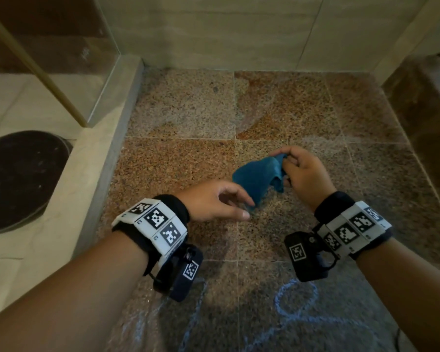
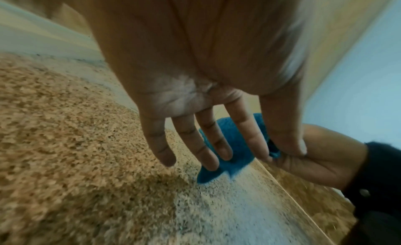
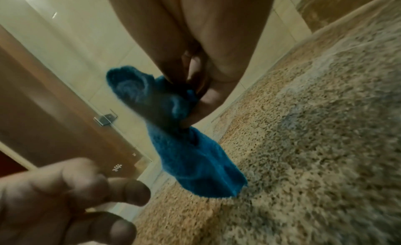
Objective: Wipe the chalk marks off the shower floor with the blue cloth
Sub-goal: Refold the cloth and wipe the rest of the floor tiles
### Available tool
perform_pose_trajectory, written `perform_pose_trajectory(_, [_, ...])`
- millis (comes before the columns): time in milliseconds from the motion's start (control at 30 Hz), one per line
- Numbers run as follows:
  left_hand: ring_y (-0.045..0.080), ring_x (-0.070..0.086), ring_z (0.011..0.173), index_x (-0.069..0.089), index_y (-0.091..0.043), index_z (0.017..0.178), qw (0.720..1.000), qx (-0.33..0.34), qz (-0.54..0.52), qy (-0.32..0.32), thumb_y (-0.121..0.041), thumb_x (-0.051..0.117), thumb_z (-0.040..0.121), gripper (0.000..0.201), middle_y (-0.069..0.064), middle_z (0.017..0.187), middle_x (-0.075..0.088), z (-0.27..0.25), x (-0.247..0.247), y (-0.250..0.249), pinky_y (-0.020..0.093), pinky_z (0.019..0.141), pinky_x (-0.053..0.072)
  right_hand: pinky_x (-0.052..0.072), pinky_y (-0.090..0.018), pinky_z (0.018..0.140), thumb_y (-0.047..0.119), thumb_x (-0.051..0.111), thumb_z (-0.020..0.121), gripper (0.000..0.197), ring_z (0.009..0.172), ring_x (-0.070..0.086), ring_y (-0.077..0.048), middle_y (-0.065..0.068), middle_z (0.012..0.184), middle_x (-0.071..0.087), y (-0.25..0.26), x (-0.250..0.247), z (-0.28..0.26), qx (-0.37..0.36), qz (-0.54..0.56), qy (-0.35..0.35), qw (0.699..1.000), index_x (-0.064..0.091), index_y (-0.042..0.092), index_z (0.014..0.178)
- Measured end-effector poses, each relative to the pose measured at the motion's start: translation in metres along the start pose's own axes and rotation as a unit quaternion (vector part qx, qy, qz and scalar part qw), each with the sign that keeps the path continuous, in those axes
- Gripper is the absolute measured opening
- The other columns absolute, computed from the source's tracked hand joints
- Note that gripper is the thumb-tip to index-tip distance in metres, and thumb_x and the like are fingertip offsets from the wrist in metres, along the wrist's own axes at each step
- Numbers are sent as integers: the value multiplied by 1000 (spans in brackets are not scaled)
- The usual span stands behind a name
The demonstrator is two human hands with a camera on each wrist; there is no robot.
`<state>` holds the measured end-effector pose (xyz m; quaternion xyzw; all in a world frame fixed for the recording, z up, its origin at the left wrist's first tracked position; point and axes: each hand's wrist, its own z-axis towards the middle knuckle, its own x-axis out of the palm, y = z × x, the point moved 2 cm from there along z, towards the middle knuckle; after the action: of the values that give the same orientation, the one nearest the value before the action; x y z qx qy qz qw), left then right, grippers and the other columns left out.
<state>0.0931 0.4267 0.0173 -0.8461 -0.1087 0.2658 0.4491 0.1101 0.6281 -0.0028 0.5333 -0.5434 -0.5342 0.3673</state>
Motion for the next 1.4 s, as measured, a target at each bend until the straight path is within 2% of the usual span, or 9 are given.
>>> perform_pose_trajectory(233, [5, 50, 114, 55, -29, 122, 972, 5, -29, -235, -23, 65, 91, 34, -7, 128, 52, 3, -12, 8, 27, 93, 41, 41, -25, 46, -3, 28, 98, 31, 58, 46, -20, -10, 77, 52, 4, 2, 3, 17, 109, 82, 990, 51, 16, 92])
perform_pose_trajectory(333, [6, 42, 122, 44, -31, 136, 979, -1, -34, -201, -29, 69, 88, 54, -7, 139, 42, 10, -11, 4, 32, 100, 39, 37, -25, 45, -2, 32, 97, 25, 55, 43, -19, -10, 74, 49, 1, 6, 2, 20, 149, 124, 981, 49, 15, 91])
perform_pose_trajectory(467, [20, 62, 105, 63, -12, 111, 985, -7, -19, -171, -18, 64, 92, 20, 5, 112, 67, 18, -6, 4, 37, 94, 48, 40, -27, 49, 4, 39, 93, 19, 62, 48, -22, -13, 81, 53, -5, 5, 2, 48, 155, 123, 979, 52, 17, 88])
perform_pose_trajectory(633, [21, 63, 98, 58, -11, 101, 980, 10, -98, -171, -8, 56, 95, 7, 7, 101, 66, 18, -5, 6, 29, 85, 47, 47, -25, 77, 6, 44, 95, 24, 93, 58, -11, 6, 104, 61, -11, -22, 7, 12, -90, -5, 996, 60, 23, 101])
perform_pose_trajectory(767, [19, 61, 110, 57, -12, 117, 983, 12, -112, -146, -9, 54, 97, 20, 7, 117, 65, 21, -3, 4, 34, 97, 48, 47, -19, 90, 19, 52, 95, 25, 108, 57, 1, 10, 117, 61, -6, -8, 1, 3, -114, 158, 981, 57, 28, 118])
perform_pose_trajectory(967, [21, 62, 103, 55, -20, 110, 978, -4, -113, -173, -10, 57, 95, 19, 4, 110, 63, 22, -2, 3, 34, 88, 49, 53, -22, 70, 6, 62, 87, 19, 83, 68, -10, -1, 90, 69, -13, 2, -4, 47, -19, 161, 986, 58, 16, 102])
perform_pose_trajectory(1100, [18, 55, 90, 50, -20, 103, 965, -33, -12, -260, -17, 69, 88, 25, 2, 104, 52, 23, -7, 10, 24, 69, 42, 53, -39, 75, 11, 69, 81, 20, 85, 64, -28, -13, 90, 65, -19, 5, -6, 55, -5, 97, 994, 55, 15, 94])
perform_pose_trajectory(1267, [24, 63, 104, 60, -19, 109, 973, -87, -115, -182, -34, 47, 101, 22, 6, 114, 65, 31, 0, 3, 46, 93, 52, 51, -33, 71, 10, 65, 85, 22, 81, 65, -19, -6, 88, 68, -16, 14, -8, 60, 46, 100, 992, 52, 15, 102])
perform_pose_trajectory(1400, [22, 61, 111, 60, -30, 99, 961, -46, -194, -191, -24, 45, 102, 16, 4, 116, 65, 31, 2, -6, 49, 100, 47, 48, -27, 68, 18, 65, 82, 17, 79, 62, -13, 2, 84, 67, -14, 14, -12, 73, 98, 121, 985, 55, 17, 97])
